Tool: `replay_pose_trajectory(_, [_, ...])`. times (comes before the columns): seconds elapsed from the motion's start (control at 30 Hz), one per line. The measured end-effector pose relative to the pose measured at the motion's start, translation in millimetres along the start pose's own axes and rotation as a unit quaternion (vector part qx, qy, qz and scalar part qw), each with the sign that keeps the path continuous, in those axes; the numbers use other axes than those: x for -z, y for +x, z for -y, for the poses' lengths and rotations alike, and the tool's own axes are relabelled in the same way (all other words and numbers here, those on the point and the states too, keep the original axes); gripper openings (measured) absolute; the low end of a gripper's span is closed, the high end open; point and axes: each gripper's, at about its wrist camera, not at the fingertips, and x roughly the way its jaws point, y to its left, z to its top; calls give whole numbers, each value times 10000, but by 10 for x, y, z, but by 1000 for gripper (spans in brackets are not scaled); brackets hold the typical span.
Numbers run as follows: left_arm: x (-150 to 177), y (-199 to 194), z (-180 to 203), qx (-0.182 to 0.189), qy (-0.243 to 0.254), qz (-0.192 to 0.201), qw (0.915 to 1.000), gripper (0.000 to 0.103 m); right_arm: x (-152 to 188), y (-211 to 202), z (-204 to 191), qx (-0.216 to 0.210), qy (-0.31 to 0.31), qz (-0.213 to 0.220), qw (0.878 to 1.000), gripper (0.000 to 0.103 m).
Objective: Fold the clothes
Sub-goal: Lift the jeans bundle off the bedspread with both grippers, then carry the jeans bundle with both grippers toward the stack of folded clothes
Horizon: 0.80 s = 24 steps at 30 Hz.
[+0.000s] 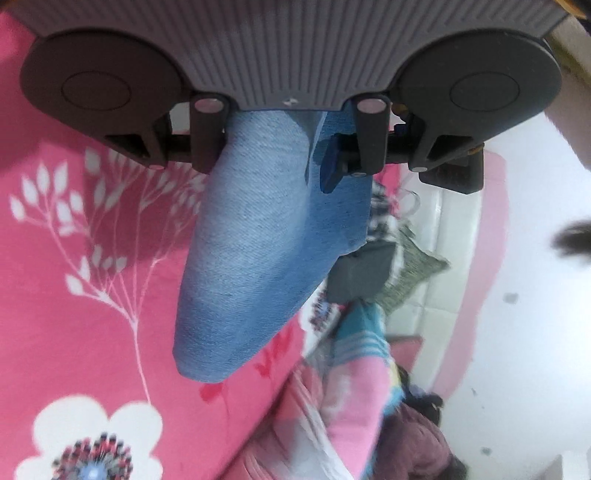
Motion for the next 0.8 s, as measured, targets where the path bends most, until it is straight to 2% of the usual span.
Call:
replay_pose_trajectory(0.1, [27,-193,472,109,460,2,9989,69,108,-453,-323,-87,-151,349,9992,36])
replay_pose_trajectory(0.3, [72,-401,1179,459,1218,-192,9913,69,495,-1231,-851,-104,-235,1406,9897,35])
replay_pose_trajectory(0.47, [107,-553,1639,918,1632,-454,9813,69,1025,-1731,-1212,-51,45,2348,9720,33])
replay_pose_trajectory(0.63, [322,-760,2024,1240,2329,-801,9612,69,1481,-2104,-1554,88,401,3101,9498,31])
replay_pose_trajectory(0.73, [461,-820,2127,1472,2489,-910,9529,69,1741,-2194,-1692,206,436,3424,9383,30])
replay_pose_trajectory(0.8, [539,-804,2141,1599,2469,-960,9509,69,1914,-2250,-1780,284,454,3633,9301,30])
